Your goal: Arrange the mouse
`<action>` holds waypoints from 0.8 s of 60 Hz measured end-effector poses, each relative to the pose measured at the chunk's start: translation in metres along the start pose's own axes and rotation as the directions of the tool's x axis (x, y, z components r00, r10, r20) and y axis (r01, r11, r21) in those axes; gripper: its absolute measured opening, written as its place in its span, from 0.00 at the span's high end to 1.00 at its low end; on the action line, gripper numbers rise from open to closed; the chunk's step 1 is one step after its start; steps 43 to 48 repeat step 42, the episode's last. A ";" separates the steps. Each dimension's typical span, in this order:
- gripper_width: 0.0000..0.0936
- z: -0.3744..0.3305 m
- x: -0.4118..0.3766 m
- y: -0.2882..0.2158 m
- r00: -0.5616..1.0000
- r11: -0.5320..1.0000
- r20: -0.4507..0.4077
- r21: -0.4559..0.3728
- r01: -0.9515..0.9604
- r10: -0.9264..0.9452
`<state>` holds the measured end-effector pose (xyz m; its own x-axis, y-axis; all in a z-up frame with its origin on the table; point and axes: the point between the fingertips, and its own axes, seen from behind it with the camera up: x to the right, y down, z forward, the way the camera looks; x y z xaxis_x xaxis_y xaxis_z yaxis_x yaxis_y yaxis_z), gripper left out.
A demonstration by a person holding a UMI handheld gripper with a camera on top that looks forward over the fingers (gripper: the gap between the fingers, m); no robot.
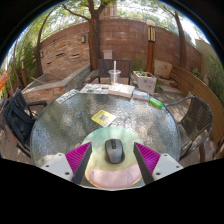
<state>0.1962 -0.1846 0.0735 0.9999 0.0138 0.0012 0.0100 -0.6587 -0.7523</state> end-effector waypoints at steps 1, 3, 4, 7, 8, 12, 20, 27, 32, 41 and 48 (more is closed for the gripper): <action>0.08 -0.008 -0.001 -0.002 1.000 1.000 -0.003 0.008 0.001 -0.001; 0.08 -0.027 -0.002 -0.006 1.000 1.000 -0.014 0.026 0.005 -0.005; 0.08 -0.036 -0.003 -0.008 1.000 0.999 -0.019 0.033 0.007 -0.006; 0.08 -0.064 -0.007 -0.012 0.999 0.998 -0.032 0.059 0.012 -0.010; 0.08 -0.073 -0.008 -0.013 0.999 0.998 -0.034 0.067 0.013 -0.011; 0.08 -0.113 -0.014 -0.014 0.999 0.996 -0.050 0.092 0.017 -0.012; 0.08 -0.179 -0.025 -0.002 0.997 0.992 -0.074 0.119 0.034 -0.025; 0.08 -0.222 -0.030 0.007 0.995 0.989 -0.094 0.136 0.052 -0.039; 0.09 -0.244 -0.034 0.012 0.995 0.988 -0.095 0.148 0.045 -0.031; 0.08 -0.263 -0.032 0.016 0.993 0.989 -0.117 0.138 0.044 -0.028; 0.08 -0.264 -0.032 0.015 0.993 0.989 -0.117 0.141 0.045 -0.029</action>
